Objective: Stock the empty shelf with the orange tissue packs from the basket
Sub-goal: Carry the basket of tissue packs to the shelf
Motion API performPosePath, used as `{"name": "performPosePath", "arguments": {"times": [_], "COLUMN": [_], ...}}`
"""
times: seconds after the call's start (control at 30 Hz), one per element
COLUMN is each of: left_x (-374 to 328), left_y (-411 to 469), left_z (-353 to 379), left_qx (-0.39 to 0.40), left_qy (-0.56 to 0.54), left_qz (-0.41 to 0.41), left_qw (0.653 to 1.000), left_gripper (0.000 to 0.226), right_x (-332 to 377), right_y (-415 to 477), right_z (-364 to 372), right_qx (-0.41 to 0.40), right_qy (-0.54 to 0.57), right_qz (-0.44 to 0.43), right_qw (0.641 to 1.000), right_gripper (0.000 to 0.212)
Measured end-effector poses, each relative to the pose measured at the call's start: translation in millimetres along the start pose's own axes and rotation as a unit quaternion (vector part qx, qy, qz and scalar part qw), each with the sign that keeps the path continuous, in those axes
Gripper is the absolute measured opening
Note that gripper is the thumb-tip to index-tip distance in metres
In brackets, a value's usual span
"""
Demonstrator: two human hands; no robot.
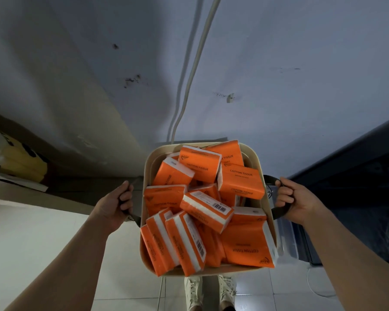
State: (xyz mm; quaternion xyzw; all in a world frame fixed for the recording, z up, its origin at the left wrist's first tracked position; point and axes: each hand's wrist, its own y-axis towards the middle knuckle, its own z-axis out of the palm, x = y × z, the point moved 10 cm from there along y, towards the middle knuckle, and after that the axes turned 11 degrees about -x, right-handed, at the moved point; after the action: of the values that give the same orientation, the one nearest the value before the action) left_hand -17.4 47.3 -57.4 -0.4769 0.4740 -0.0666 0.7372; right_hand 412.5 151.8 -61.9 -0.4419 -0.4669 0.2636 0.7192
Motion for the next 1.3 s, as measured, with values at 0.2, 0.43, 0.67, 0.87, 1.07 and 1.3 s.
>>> {"name": "performPosePath", "arguments": {"times": [0.2, 0.43, 0.67, 0.87, 1.07, 1.3], "left_x": [-6, -21, -26, -10, 29, 111], "left_y": [-14, -48, -89, -123, -160, -220], "left_z": [6, 29, 74, 124, 195, 284], "left_qx": [0.012, 0.029, 0.074, 0.105, 0.164, 0.246], "left_qy": [0.008, 0.032, 0.078, 0.127, 0.215, 0.285], "left_qz": [0.011, 0.031, 0.045, 0.043, 0.062, 0.045], "left_qw": [1.0, 0.999, 0.993, 0.985, 0.961, 0.925], "left_gripper": [0.023, 0.025, 0.026, 0.026, 0.025, 0.027], "right_x": [1, 5, -4, -15, -36, -76], "right_y": [-19, -58, -106, -149, -193, -245], "right_z": [-9, -34, -90, -161, -250, -372], "right_qx": [-0.015, -0.015, -0.03, -0.06, -0.116, -0.162], "right_qy": [-0.008, 0.006, 0.074, 0.138, 0.206, 0.276], "right_qz": [-0.024, -0.046, -0.059, -0.083, -0.101, -0.119], "right_qw": [1.0, 0.999, 0.995, 0.985, 0.966, 0.94], "right_gripper": [0.025, 0.027, 0.027, 0.026, 0.026, 0.028]}}
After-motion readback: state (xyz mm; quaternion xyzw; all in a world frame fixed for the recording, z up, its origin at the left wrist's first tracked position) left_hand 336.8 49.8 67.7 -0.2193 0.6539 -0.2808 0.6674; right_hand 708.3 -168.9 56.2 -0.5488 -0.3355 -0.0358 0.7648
